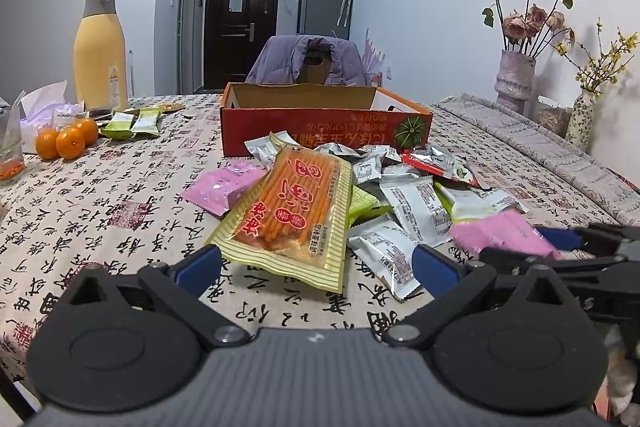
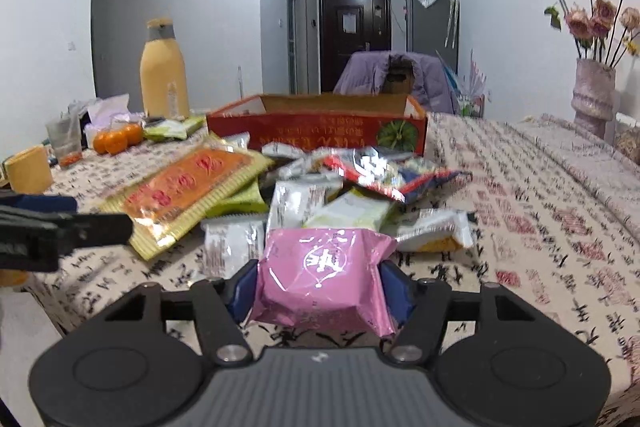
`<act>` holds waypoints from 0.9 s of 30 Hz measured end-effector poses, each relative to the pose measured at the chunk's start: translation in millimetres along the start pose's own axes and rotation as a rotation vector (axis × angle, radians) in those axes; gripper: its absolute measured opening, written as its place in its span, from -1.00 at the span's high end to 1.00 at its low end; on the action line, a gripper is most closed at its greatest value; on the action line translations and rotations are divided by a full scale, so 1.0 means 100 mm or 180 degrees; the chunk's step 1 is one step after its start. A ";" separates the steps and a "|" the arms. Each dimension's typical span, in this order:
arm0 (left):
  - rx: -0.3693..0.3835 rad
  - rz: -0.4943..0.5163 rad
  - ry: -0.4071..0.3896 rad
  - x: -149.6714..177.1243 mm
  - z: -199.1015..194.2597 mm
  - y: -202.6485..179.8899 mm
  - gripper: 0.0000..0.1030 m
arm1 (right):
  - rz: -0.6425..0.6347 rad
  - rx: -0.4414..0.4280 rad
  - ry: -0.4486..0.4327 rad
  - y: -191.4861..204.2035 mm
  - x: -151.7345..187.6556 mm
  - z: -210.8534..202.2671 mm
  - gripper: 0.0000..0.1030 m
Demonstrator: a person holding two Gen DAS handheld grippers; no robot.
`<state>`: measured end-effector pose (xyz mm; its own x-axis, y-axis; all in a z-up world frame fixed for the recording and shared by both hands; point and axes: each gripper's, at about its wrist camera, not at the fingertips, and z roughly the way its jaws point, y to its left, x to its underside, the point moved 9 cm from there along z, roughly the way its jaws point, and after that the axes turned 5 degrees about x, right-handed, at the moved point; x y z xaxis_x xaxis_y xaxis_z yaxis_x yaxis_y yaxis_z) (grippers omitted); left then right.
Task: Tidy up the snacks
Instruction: 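Lift the pink packet with the right gripper while the left gripper grasps a white sachet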
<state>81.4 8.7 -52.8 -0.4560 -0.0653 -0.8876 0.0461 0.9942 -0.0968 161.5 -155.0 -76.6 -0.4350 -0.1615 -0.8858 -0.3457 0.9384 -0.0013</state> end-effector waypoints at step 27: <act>0.0076 0.0191 0.0540 -0.08 0.71 -0.65 -0.32 | 0.0205 0.0138 -0.0181 -0.52 -0.18 0.04 -0.23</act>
<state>144.9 -61.1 -71.2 -0.5951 0.0114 -0.8036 0.0978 0.9935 -0.0583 191.0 -200.1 -62.9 -0.4069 -0.0840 -0.9096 -0.2817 0.9588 0.0375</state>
